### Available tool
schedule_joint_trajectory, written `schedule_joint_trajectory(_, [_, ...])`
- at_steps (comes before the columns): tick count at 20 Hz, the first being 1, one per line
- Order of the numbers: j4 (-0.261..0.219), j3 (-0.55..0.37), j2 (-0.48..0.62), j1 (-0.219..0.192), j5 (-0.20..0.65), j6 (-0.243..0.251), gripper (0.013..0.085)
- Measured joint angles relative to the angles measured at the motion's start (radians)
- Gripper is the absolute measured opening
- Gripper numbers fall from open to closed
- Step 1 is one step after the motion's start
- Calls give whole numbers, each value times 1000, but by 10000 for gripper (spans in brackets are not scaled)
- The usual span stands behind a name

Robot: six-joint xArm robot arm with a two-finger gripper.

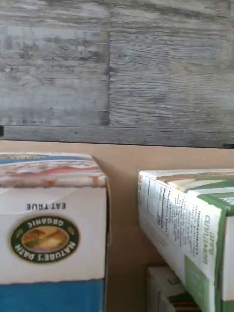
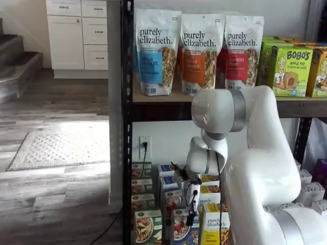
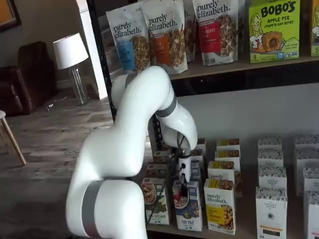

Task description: Pick up the blue and white box that is on the bottom shelf, the second box from the left

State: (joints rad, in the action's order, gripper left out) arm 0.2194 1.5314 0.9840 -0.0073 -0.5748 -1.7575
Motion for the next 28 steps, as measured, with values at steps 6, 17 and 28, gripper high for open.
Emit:
schedule_joint_trajectory(6, [-45, 18, 20, 1, -10, 39, 850])
schedule_joint_trajectory(17, [-38, 12, 38, 5, 44, 34, 810])
schedule_joint_trajectory(28, [-22, -9, 25, -3, 48, 13, 650])
